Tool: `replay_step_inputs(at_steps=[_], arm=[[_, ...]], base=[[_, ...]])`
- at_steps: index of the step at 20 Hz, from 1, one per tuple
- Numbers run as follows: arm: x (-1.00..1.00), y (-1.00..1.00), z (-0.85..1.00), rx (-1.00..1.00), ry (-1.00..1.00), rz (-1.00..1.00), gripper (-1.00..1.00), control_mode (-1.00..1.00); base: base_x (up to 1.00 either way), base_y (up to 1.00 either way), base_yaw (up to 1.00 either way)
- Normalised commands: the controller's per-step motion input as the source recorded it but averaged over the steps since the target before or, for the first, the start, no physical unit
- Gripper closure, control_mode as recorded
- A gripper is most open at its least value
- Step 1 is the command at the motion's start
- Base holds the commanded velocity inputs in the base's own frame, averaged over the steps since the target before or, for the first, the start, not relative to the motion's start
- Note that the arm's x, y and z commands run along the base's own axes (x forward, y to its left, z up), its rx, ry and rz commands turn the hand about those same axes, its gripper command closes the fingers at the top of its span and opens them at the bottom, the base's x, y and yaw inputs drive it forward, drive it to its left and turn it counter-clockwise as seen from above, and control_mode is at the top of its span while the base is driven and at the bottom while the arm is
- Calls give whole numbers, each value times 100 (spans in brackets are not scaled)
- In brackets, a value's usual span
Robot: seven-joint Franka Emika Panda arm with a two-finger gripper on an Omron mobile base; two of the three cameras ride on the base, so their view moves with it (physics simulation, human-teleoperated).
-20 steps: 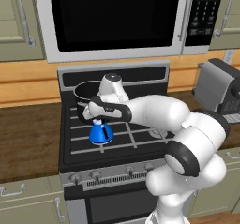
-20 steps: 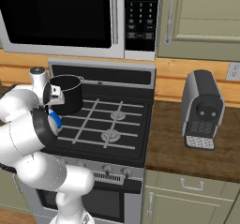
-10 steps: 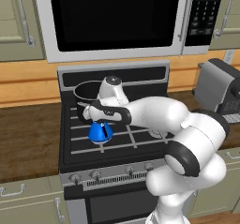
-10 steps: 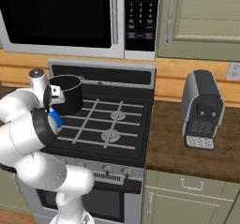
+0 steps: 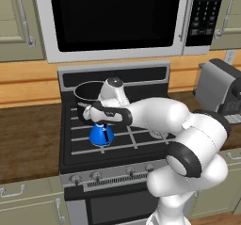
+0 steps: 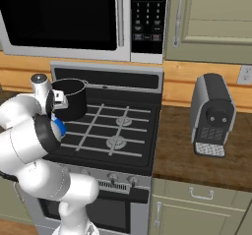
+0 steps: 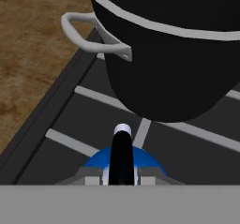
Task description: Pick the kettle from the counter and place it on a stove burner. Then turn the burner on.
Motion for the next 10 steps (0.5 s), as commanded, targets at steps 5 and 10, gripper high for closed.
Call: replay_step_inputs(at_steps=[5,10], arm=[[0,0,0,0,0,0,-100,-100],[-1,0,2,0,0,0,-100,-100]], base=[[0,0,0],[0,0,0]])
